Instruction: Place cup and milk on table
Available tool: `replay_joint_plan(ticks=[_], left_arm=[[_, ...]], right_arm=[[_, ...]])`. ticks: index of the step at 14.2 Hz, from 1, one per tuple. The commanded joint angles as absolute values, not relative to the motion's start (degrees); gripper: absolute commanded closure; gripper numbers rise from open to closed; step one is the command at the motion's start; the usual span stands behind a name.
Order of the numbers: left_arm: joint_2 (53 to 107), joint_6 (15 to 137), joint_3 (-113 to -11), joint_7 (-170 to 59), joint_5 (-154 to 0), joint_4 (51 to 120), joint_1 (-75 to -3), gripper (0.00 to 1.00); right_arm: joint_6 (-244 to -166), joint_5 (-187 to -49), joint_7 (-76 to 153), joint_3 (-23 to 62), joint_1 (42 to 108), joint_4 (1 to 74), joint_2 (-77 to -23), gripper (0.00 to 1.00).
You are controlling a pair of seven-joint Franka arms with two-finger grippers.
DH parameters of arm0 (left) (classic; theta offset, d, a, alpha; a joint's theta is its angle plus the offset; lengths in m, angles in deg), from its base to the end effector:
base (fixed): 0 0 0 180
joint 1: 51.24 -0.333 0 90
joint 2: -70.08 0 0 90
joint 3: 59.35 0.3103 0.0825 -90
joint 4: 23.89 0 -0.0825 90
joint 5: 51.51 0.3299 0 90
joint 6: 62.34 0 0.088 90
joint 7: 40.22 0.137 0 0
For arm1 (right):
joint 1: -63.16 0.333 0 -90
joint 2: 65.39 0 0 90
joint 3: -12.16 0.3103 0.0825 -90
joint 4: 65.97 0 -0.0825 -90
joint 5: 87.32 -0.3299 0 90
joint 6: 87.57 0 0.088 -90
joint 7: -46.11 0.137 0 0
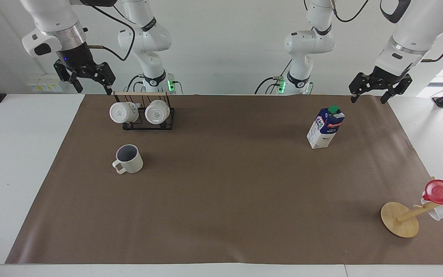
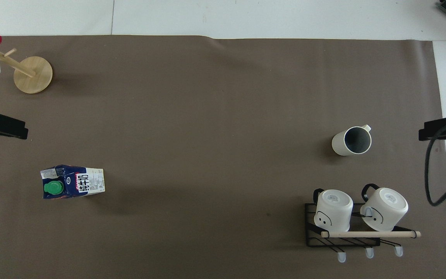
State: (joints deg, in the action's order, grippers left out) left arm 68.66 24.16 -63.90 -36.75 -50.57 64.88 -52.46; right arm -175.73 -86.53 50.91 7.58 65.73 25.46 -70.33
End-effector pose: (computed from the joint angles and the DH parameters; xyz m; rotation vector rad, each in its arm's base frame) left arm 0.4858 -0.0265 0.6046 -3.1178 0.1838 0.0233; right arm 0.4713 -0.0203 0.6173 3.1295 -0.1869 0.0455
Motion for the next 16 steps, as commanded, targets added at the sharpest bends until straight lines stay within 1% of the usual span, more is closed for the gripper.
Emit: replay_joint_plan(ticks=[1,16], left_arm=[[68.50,22.57,-64.19,-35.83,-50.36,63.82,-52.74,0.00],[68.50,22.39,-64.01,-35.83,-50.36,63.82,-53.35,0.00]], right_arm=[[-176.60,-87.23,50.95,7.67,65.09,26.75,-71.19,0.00],[-176.34,-87.23,51.21,7.67,65.18,27.02,-71.37,0.00]])
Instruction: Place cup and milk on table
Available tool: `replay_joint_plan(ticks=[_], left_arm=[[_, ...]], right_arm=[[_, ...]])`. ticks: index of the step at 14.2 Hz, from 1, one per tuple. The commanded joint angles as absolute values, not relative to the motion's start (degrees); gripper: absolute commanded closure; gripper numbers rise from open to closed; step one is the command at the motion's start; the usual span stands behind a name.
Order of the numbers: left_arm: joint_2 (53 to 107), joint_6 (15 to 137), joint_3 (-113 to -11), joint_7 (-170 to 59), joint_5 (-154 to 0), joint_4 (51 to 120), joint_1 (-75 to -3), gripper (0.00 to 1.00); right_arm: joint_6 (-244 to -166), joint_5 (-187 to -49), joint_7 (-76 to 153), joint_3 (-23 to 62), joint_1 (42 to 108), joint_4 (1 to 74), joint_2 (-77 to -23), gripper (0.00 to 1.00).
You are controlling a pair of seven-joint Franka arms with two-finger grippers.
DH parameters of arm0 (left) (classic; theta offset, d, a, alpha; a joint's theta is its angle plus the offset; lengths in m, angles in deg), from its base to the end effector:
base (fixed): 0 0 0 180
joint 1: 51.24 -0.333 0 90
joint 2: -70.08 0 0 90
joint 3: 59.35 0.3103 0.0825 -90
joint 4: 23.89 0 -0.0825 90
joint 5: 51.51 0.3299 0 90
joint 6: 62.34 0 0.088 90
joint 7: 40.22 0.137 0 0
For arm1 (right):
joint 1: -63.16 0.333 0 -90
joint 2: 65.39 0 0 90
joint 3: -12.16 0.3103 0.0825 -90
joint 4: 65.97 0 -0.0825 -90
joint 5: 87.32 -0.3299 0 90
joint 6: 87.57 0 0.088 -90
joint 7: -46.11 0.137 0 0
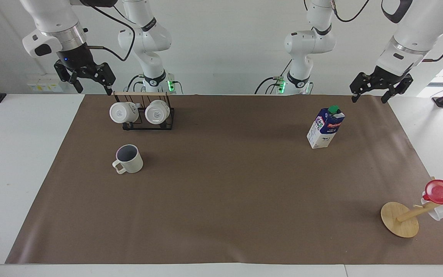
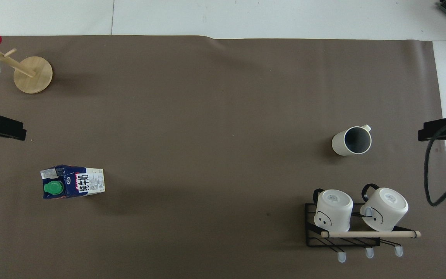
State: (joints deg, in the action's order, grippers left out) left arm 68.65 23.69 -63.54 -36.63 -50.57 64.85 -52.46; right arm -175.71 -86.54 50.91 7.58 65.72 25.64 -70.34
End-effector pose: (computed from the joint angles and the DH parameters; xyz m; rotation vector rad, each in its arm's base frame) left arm 0.4848 -0.0233 0.6042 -3.1183 0.1771 0.0351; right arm 0.4711 -0.0203 0.6160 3.1297 -0.1871 0.0403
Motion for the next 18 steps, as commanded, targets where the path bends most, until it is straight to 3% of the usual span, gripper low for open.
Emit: replay_joint_plan(ticks=[1,18], left_arm=[[68.50,22.39,-64.01,-35.74,-50.36,63.82,-53.35,0.00],[68.50,22.13,-64.10,-35.65,-50.36,63.82,-52.74,0.00]], right_arm=[[-176.34,-87.23,51.21,7.59,65.18,27.02,-71.37,0.00],[-176.86,-87.23,51.39,7.67,65.27,27.72,-71.46,0.00]])
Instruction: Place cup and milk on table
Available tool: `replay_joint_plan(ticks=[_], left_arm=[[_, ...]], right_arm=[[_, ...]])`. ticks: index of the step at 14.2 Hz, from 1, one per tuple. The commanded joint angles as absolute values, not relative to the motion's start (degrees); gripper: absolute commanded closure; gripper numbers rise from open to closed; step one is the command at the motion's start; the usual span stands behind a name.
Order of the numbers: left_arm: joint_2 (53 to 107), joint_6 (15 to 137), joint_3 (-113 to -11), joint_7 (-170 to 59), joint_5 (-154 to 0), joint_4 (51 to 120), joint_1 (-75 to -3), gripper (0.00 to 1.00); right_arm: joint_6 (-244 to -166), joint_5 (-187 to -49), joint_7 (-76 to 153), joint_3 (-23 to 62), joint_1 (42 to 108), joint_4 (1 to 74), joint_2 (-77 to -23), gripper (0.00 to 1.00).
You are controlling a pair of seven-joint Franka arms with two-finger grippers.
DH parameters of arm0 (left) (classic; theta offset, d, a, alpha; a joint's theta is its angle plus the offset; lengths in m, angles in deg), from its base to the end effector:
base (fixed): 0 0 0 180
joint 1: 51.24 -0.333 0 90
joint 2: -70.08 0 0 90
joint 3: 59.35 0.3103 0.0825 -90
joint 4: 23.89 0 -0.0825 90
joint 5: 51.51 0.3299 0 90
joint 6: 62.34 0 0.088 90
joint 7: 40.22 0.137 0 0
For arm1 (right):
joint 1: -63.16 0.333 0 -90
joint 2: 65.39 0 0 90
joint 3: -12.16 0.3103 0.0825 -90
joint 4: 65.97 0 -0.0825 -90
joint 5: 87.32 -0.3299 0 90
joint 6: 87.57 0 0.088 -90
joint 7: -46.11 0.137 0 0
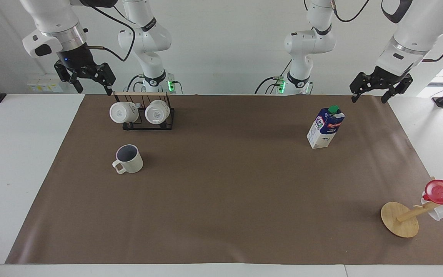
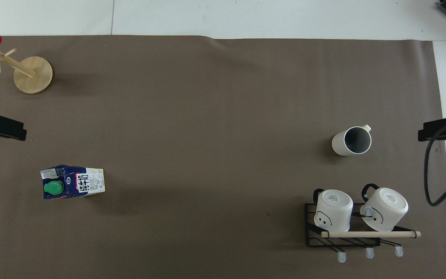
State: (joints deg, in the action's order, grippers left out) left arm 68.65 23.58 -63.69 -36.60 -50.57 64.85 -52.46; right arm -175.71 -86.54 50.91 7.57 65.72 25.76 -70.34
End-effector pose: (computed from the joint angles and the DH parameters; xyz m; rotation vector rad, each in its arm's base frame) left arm 0.4844 -0.0246 0.6040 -3.1179 0.1820 0.0381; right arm 0.4710 -0.0204 0.6152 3.1296 -0.1874 0.0370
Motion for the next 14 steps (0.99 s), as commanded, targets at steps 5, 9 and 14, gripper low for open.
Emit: replay_joint_plan(ticks=[5,9,14], left_arm=[[67.97,21.34,-64.71,-35.47,-50.36,63.82,-52.47,0.00],[67.45,21.34,-64.71,-35.47,-50.45,63.82,-52.47,0.00],[67.27,21.25,-64.27,-35.83,-50.36,63.82,-53.26,0.00]], right_arm=[[-179.40,-87.23,51.21,7.67,65.62,30.00,-70.84,0.00],[-187.04,-87.41,51.39,8.38,66.76,35.62,-70.06,0.00],[-197.24,-87.41,54.46,8.38,69.40,39.41,-62.16,0.00]])
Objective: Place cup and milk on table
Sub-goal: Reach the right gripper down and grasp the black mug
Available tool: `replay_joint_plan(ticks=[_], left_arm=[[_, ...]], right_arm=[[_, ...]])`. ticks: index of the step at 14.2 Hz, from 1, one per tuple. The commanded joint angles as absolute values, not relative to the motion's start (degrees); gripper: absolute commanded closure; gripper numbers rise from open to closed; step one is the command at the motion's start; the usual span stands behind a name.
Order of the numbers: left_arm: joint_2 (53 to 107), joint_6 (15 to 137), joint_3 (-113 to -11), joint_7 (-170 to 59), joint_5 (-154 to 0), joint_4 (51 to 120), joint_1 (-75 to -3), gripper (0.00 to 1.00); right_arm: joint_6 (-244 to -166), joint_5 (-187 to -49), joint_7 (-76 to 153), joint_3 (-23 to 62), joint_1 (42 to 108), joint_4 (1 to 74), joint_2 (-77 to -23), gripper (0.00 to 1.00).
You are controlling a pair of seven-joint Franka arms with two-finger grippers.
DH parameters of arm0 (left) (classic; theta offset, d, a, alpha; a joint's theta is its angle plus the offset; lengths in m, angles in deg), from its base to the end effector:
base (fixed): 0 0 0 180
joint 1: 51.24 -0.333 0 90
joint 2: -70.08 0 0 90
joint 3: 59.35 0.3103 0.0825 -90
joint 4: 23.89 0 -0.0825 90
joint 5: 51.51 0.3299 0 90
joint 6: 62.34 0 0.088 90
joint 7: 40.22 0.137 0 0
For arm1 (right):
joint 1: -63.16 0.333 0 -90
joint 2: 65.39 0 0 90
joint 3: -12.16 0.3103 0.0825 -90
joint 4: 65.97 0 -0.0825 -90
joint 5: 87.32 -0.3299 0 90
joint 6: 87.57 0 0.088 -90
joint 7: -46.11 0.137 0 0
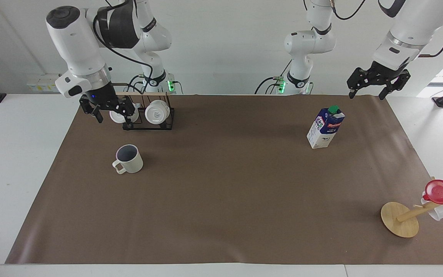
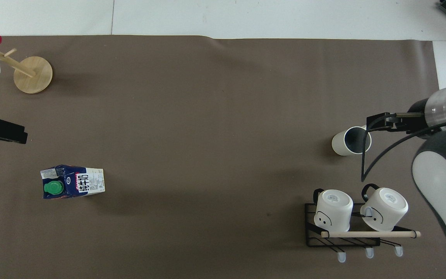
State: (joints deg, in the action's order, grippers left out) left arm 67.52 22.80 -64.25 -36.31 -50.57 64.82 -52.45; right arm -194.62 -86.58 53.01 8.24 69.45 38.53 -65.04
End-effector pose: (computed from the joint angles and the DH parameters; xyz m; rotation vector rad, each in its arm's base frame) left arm 0.4769 -0.0294 0.6126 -3.1146 0.2047 0.0278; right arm 0.5172 0.0201 0.5045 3.1291 -0.1182 0.0616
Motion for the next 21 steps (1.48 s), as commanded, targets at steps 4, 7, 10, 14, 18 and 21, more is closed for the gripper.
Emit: replay_joint_plan(ticks=[4,7,10,14,18,21], left_arm=[[67.36,21.42,-64.01,-35.83,-50.36,63.82,-53.35,0.00],[67.36,21.42,-64.01,-35.83,-50.36,63.82,-53.35,0.00],[67.36,21.51,-63.92,-35.83,-50.36,63.74,-53.44,0.00],[67.36,21.34,-63.92,-35.74,-50.36,63.82,-53.35,0.00],[67.36,21.51,-63.92,-35.74,-50.27,63.74,-53.44,0.00],[67.36,21.51,-63.92,-35.74,-50.27,63.74,-53.44,0.00]], right_arm=[[-208.49,-87.41,54.82,8.38,69.40,47.66,-59.16,0.00],[-213.16,-87.49,54.90,8.38,69.40,49.17,-56.17,0.00],[-214.91,-87.49,54.73,8.38,69.40,49.60,-53.88,0.00],[-217.64,-87.49,54.73,8.38,69.40,51.54,-52.92,0.00],[-218.09,-87.49,54.73,8.38,69.40,51.45,-52.65,0.35],[-218.09,-87.58,54.90,8.38,69.40,51.19,-52.47,0.93]])
